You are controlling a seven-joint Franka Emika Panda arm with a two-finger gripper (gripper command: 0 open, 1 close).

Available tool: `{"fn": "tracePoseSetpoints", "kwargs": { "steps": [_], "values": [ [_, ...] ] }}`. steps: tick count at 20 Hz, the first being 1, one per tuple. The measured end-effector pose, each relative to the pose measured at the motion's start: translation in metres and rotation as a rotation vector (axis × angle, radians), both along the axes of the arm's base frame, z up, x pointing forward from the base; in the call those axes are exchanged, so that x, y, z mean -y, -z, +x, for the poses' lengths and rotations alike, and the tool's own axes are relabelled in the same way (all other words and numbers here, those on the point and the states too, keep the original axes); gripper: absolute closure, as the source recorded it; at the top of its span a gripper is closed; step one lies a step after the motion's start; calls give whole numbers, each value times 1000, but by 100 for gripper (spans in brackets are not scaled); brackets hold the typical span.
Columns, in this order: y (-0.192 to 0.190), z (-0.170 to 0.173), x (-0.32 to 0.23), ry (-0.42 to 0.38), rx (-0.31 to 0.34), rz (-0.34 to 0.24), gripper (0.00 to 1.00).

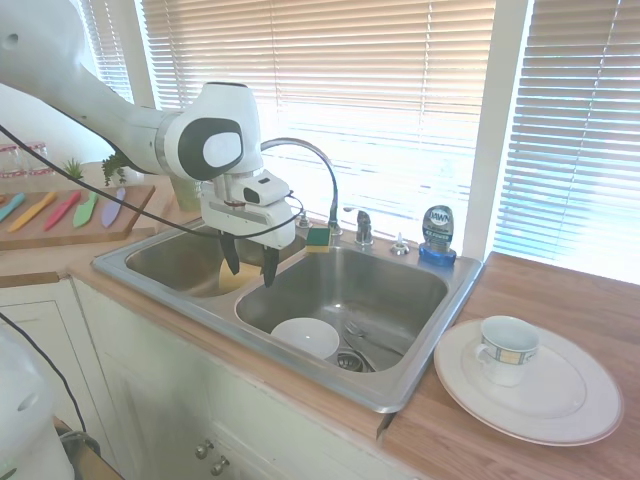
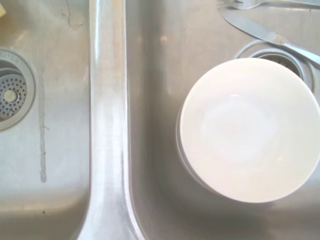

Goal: Turn on the faucet

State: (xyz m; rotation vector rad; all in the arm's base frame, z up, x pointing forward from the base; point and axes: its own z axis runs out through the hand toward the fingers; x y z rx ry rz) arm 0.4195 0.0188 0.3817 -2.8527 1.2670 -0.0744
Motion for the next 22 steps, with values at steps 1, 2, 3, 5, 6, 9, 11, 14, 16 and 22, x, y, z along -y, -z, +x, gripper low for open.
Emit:
{"fn": "tracePoseSetpoints", "kwargs": {
  "steps": [1,2,3,5,6,9,11,14,16,22],
  "values": [
    [0,0,0,-1,-1,-1,0],
    [1,0,0,-5,-4,-1,0],
    [2,0,1,-5,-6,-2,0],
    [3,0,1,-7,-9,-5,100],
    [3,0,1,-9,-9,-7,100],
    [3,0,1,-10,-8,-9,100],
    [3,0,2,-9,-8,-9,100],
    [4,1,3,-6,-9,-9,100],
    [4,1,4,-4,-10,-10,100],
    [6,1,5,-2,-13,-11,100]
  ]
}}
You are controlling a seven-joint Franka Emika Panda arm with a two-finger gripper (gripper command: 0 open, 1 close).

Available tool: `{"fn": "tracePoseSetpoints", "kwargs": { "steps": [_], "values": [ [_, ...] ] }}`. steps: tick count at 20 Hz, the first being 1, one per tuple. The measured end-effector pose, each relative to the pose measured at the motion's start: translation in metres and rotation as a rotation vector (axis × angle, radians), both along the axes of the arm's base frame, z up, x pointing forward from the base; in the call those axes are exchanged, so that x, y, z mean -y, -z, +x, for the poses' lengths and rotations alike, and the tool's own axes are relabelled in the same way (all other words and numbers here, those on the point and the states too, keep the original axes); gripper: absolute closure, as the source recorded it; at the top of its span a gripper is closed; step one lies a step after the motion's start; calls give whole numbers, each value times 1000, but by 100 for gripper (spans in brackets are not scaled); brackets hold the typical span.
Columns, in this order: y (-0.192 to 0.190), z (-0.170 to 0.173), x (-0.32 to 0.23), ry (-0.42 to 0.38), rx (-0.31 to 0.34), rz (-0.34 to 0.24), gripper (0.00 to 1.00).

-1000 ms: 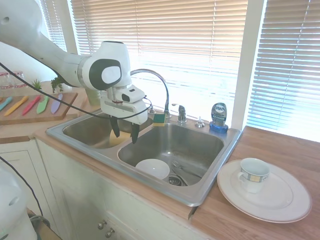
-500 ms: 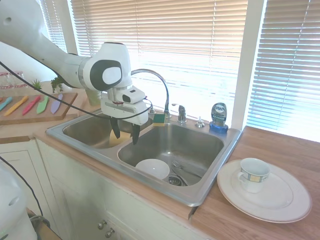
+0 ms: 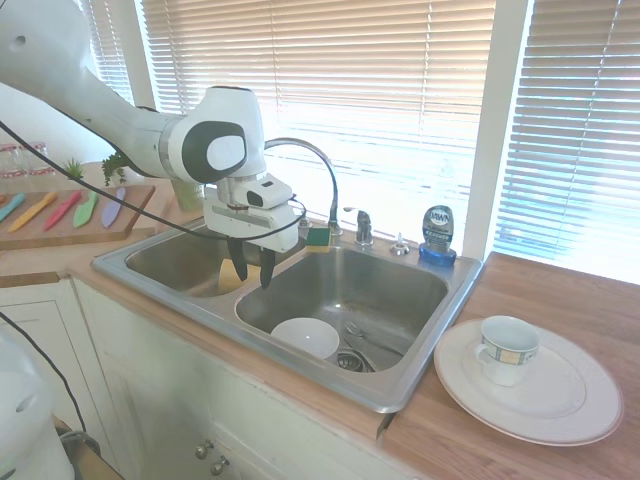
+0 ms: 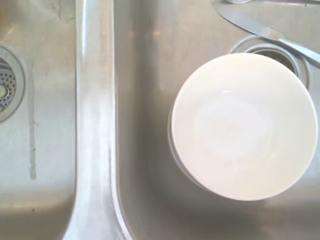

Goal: Turn on the faucet

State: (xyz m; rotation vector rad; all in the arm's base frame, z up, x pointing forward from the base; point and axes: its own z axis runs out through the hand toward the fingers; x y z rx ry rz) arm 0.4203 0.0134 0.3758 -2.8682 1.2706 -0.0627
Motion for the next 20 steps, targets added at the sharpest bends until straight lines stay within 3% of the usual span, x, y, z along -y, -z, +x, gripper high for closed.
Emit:
{"fn": "tracePoseSetpoints", "kwargs": {
  "steps": [12,15,20],
  "values": [
    [2,10,2,2,19,-9,100],
    [0,31,3,6,38,-13,100],
    [0,95,6,11,63,-38,100]
  ]
}}
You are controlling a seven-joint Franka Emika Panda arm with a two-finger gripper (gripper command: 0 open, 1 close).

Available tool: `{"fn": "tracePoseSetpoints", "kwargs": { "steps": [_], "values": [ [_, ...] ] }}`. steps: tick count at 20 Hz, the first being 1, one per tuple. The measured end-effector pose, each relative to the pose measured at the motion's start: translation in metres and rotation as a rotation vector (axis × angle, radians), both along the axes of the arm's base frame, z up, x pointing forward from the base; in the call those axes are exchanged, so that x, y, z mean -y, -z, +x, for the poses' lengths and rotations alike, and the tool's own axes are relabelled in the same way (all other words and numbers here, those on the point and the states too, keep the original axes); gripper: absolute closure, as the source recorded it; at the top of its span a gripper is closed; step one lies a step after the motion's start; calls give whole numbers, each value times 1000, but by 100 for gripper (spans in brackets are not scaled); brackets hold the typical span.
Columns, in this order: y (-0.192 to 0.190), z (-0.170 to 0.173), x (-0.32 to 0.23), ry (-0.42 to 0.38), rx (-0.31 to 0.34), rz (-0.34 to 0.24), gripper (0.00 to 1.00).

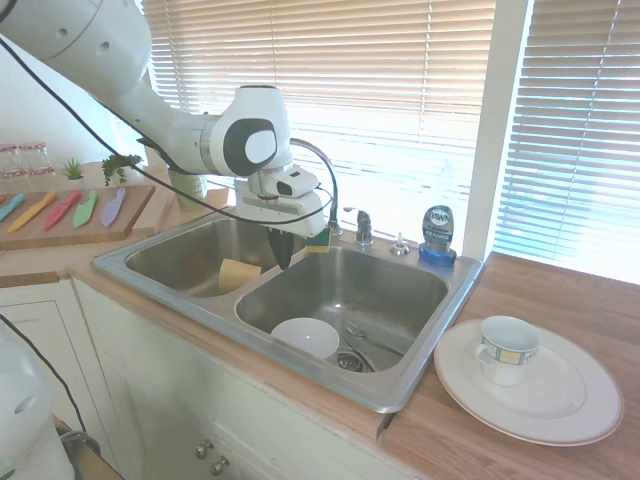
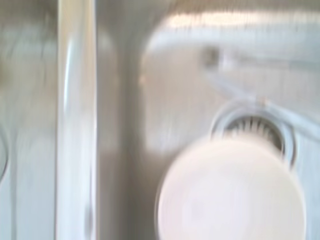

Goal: Turn on the faucet

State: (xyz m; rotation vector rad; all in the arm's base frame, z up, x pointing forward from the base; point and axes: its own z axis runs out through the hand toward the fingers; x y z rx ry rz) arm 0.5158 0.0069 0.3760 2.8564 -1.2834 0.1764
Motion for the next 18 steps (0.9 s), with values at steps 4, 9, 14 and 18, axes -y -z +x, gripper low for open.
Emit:
{"fn": "tracePoseSetpoints", "kwargs": {
  "steps": [4,9,14,18],
  "values": [
    [0,53,-3,0,14,-7,100],
    [-2,101,-1,15,26,-31,100],
    [-12,135,4,27,36,-41,100],
    [-15,159,8,36,61,-43,100]
  ]
}}
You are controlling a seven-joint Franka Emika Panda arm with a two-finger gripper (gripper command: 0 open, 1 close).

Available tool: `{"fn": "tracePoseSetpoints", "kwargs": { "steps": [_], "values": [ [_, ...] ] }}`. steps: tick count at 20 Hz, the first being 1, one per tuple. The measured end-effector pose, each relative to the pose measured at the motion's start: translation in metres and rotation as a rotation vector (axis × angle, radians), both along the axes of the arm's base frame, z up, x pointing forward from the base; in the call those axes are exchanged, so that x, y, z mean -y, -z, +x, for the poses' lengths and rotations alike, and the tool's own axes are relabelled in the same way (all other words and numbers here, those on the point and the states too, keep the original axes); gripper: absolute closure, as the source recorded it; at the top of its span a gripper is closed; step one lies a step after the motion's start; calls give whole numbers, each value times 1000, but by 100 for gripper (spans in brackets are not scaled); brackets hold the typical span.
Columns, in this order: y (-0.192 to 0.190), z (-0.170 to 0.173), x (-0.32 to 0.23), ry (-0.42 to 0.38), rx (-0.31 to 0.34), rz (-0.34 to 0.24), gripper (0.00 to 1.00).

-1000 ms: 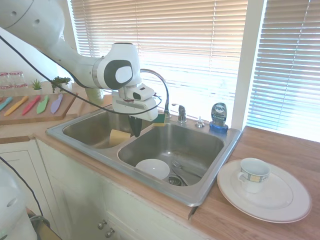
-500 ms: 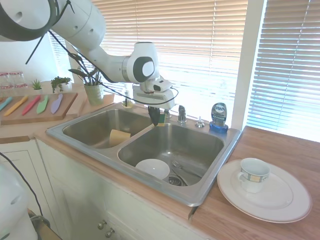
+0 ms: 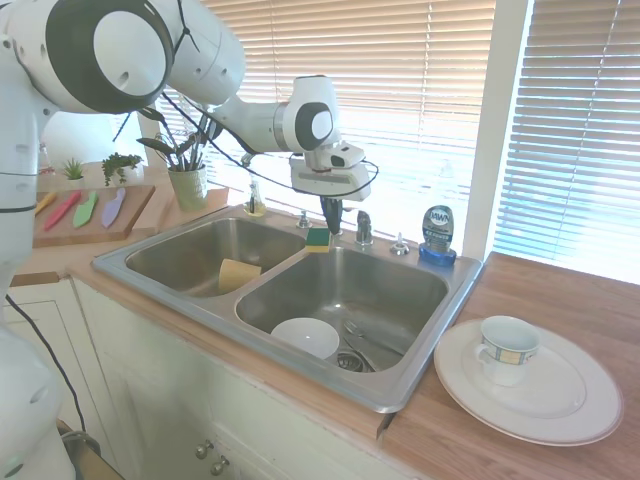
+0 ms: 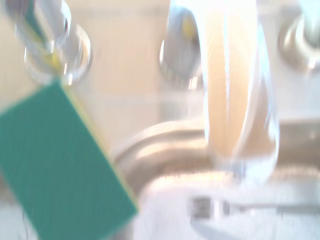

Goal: Turn on the faucet

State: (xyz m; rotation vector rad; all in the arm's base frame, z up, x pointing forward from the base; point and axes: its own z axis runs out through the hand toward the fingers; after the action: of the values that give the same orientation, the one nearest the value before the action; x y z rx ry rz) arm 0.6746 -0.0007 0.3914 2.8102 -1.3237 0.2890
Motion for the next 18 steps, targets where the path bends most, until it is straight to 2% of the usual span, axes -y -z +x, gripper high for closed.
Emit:
{"fn": "tracePoseSetpoints", "kwargs": {
  "steps": [5,12,18],
  "values": [
    [4,21,-1,1,22,10,100],
    [5,28,-9,-10,46,6,100],
    [-3,38,-15,20,184,-44,100]
  ]
}}
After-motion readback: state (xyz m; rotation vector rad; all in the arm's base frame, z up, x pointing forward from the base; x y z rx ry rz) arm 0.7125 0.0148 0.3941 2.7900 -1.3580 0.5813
